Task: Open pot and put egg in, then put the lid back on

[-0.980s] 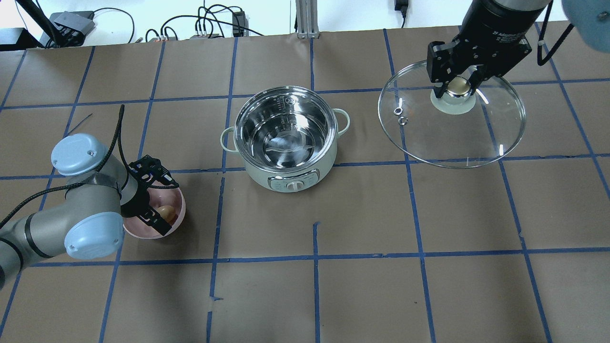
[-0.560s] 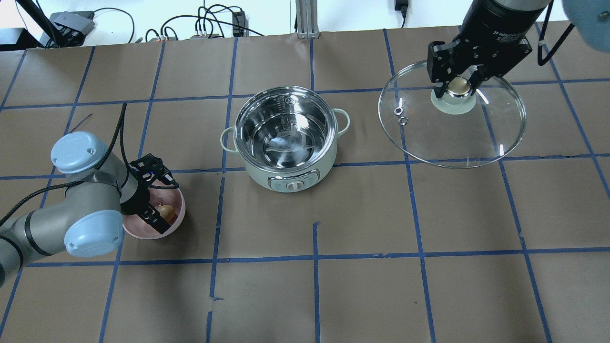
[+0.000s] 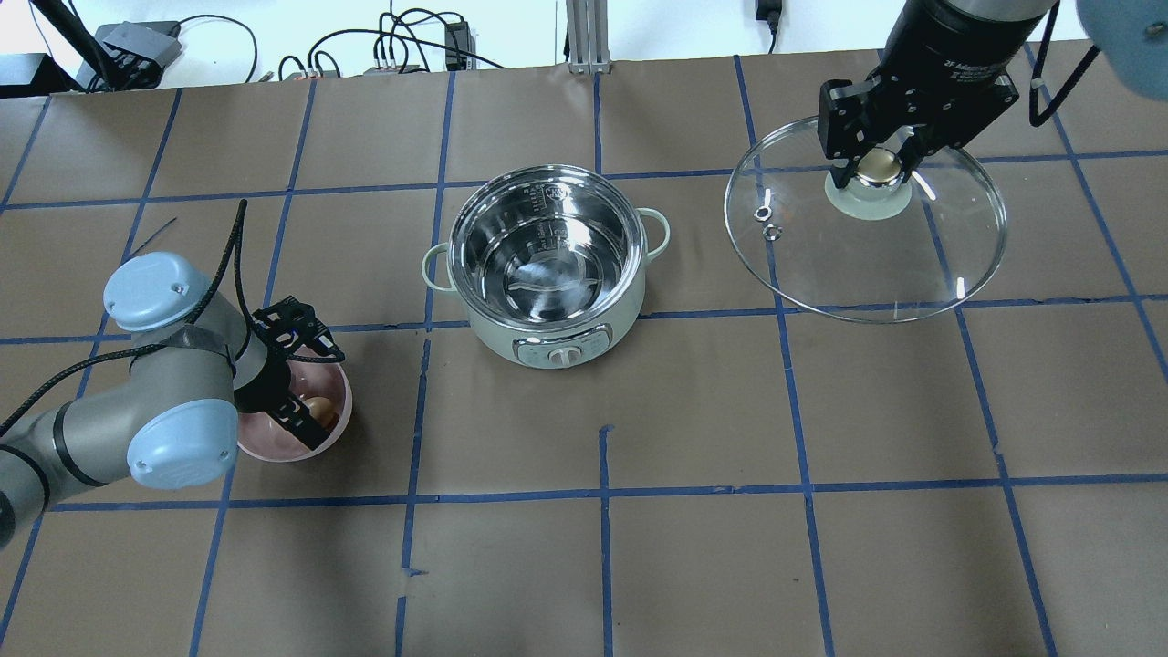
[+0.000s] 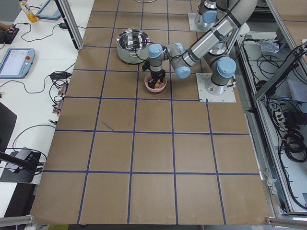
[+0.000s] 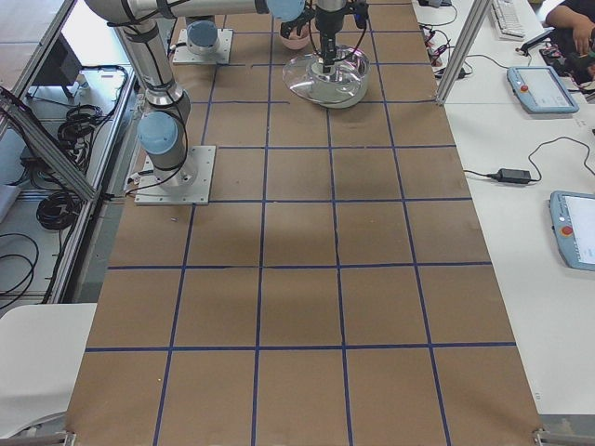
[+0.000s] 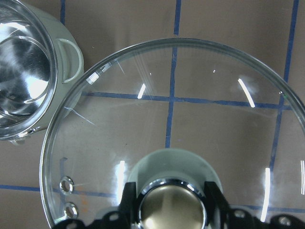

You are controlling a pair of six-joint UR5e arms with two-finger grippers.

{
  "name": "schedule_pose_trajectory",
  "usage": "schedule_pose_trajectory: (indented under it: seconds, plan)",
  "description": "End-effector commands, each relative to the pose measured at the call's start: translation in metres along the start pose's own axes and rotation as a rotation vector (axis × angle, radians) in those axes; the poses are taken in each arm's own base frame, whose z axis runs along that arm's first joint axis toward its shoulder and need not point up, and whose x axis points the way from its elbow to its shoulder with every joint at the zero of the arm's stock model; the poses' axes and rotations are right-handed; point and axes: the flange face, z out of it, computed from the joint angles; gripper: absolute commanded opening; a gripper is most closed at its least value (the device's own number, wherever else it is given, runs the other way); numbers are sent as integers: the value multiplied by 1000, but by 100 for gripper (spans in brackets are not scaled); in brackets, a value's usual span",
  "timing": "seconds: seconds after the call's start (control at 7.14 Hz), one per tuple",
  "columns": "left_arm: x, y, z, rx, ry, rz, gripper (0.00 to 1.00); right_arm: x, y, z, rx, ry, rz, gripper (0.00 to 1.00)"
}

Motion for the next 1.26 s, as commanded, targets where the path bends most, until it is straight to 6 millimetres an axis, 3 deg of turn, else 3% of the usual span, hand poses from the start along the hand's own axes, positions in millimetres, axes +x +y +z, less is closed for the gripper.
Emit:
schedule_pose_trajectory:
  seconds: [0.0,0.7,1.12]
  plan:
    - [-2,1,-1,-5,-7,-5,92,0,0,0,0,0,0,33]
    - [-14,-6,-16,17,-37,-7,91,0,0,0,-3,0,0,34]
    - [-12,-5,-13,14,-28,-28,91,0,0,0,-3,0,0,34]
